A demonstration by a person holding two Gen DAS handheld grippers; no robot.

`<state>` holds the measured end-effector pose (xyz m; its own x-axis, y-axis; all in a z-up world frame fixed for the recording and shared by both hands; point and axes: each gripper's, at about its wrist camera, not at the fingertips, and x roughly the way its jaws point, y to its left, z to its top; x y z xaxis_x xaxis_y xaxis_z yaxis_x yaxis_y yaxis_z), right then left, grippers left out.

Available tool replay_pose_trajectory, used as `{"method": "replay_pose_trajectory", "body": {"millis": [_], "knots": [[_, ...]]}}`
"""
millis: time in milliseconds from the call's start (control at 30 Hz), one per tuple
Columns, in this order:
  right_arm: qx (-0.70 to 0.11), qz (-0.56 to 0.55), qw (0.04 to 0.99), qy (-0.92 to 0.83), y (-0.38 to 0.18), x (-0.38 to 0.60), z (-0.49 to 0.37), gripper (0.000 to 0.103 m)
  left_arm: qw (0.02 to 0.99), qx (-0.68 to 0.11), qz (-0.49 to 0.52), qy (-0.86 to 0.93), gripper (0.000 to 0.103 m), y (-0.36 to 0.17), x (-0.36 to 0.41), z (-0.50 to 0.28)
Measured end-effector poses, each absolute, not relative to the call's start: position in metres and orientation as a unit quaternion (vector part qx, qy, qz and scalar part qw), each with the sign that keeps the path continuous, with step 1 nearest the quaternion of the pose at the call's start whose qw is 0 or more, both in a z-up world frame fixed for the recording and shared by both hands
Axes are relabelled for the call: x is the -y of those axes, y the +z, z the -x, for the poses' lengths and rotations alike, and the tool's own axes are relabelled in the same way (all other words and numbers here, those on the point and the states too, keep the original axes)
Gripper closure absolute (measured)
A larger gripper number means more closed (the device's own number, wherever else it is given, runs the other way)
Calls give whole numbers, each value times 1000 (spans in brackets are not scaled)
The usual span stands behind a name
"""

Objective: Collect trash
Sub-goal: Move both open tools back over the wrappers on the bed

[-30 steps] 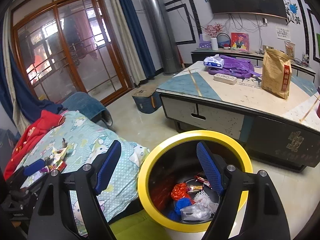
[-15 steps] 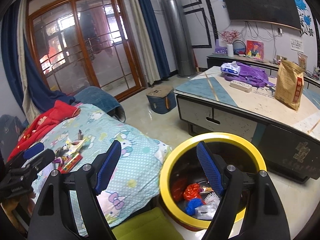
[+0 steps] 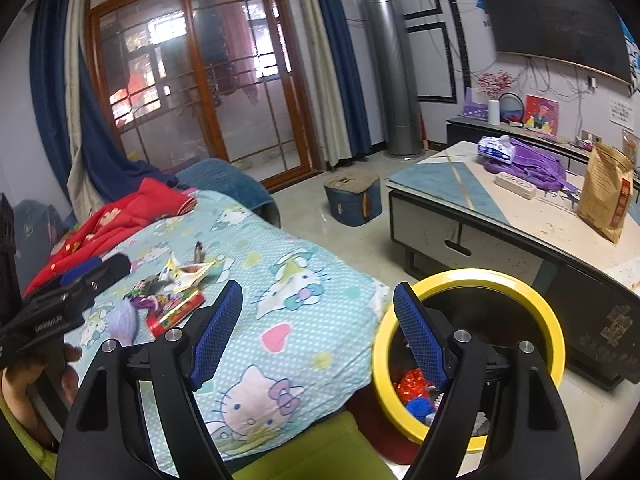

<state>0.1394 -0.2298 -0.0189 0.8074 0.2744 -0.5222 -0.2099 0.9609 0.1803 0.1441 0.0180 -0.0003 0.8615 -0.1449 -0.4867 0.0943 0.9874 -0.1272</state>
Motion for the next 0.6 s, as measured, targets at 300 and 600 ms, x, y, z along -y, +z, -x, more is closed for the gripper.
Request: {"method": "replay_pose_trajectory", "body": {"millis": [300, 600], "knots": [[-294, -39, 943, 154, -24, 197, -141, 28, 965, -253, 63, -24, 11, -4, -48, -147], [-310, -26, 932, 184, -34, 153, -150, 27, 962, -259, 83, 13, 11, -10, -83, -151]]}}
